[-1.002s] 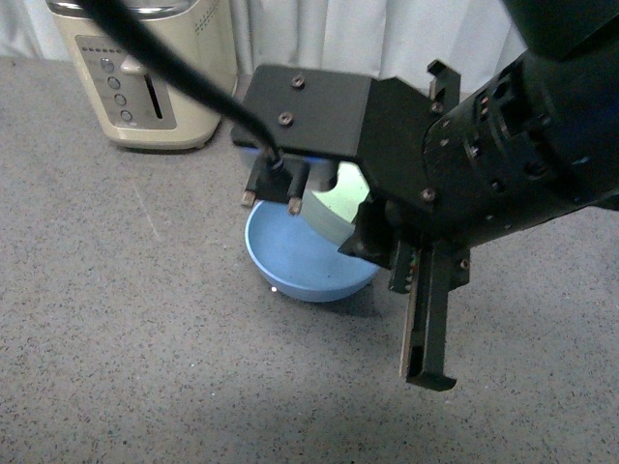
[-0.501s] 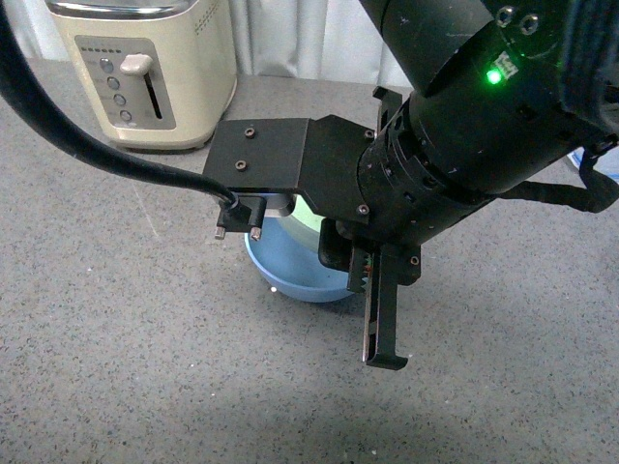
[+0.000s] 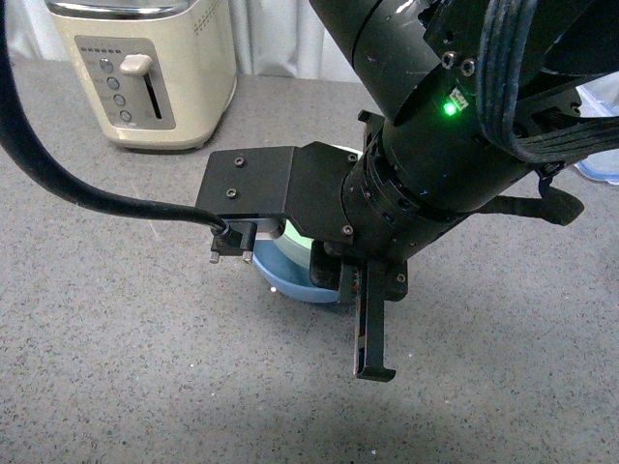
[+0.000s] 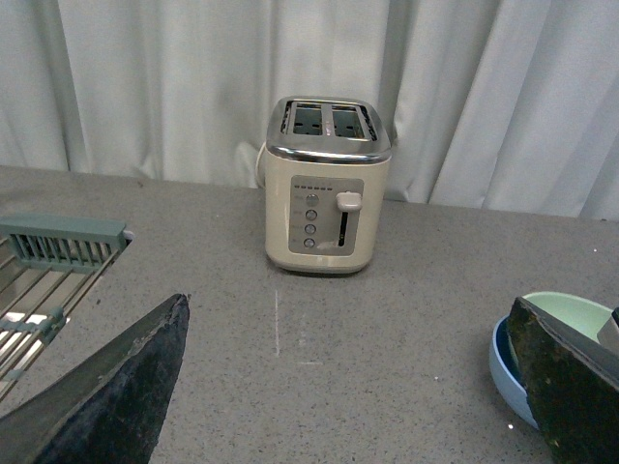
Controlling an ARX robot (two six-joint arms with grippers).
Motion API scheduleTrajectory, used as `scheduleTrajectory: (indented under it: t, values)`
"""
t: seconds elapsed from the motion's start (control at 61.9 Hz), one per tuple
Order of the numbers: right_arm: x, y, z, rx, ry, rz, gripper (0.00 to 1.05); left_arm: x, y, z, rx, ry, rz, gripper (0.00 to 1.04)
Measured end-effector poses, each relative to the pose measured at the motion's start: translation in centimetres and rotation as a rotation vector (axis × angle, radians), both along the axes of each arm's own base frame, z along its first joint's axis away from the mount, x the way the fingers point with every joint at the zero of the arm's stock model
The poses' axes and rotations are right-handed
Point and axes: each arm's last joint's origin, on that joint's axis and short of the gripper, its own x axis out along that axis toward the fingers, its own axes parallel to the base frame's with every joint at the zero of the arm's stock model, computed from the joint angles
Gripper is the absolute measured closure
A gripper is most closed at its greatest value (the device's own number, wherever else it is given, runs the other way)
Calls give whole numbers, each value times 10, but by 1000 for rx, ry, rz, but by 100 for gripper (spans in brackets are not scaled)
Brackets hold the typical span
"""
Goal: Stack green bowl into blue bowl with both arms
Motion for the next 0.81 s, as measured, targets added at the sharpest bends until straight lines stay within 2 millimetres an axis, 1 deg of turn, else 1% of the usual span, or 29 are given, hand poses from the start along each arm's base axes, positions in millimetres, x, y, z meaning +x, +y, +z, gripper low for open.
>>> scheduleTrajectory:
  t: [0.129, 0.162, 0.21, 0.275, 0.323, 0.355, 0.404, 0.468, 0.517, 0.533, 0.598, 0.646, 0.775, 0.792, 0.808]
  values:
    - [2, 1, 5, 48, 23, -32, 68, 0, 0, 0, 0, 0, 0, 6]
    - [2, 0, 7, 62, 26, -45, 65, 0, 0, 0, 0, 0, 0, 6]
    - [4, -1, 14, 110, 33, -88, 56, 0, 0, 0, 0, 0, 0, 6]
    - [5, -4, 24, 171, 32, -140, 47, 0, 0, 0, 0, 0, 0, 6]
    - [5, -11, 35, 228, 9, -207, 38, 0, 0, 0, 0, 0, 0, 6]
    - [5, -15, 39, 255, 1, -249, 35, 0, 0, 0, 0, 0, 0, 6]
    - [3, -26, 49, 316, -20, -342, 26, 0, 0, 0, 0, 0, 0, 6]
    - [-1, -39, 55, 366, -39, -439, 17, 0, 0, 0, 0, 0, 0, 6]
    - [-8, -54, 58, 415, -36, -558, 8, 0, 0, 0, 0, 0, 0, 6]
    - [-10, -57, 58, 419, -39, -572, 7, 0, 0, 0, 0, 0, 0, 6]
    - [-25, -81, 55, 459, -40, -762, 9, 0, 0, 0, 0, 0, 0, 6]
    - [-39, -97, 51, 482, -56, -886, 9, 0, 0, 0, 0, 0, 0, 6]
    - [-66, -123, 44, 535, -53, -1101, 9, 0, 0, 0, 0, 0, 0, 6]
    - [-72, -131, 42, 549, -61, -1153, 9, 0, 0, 0, 0, 0, 0, 6]
    - [-74, -133, 42, 559, -61, -1177, 9, 0, 0, 0, 0, 0, 0, 6]
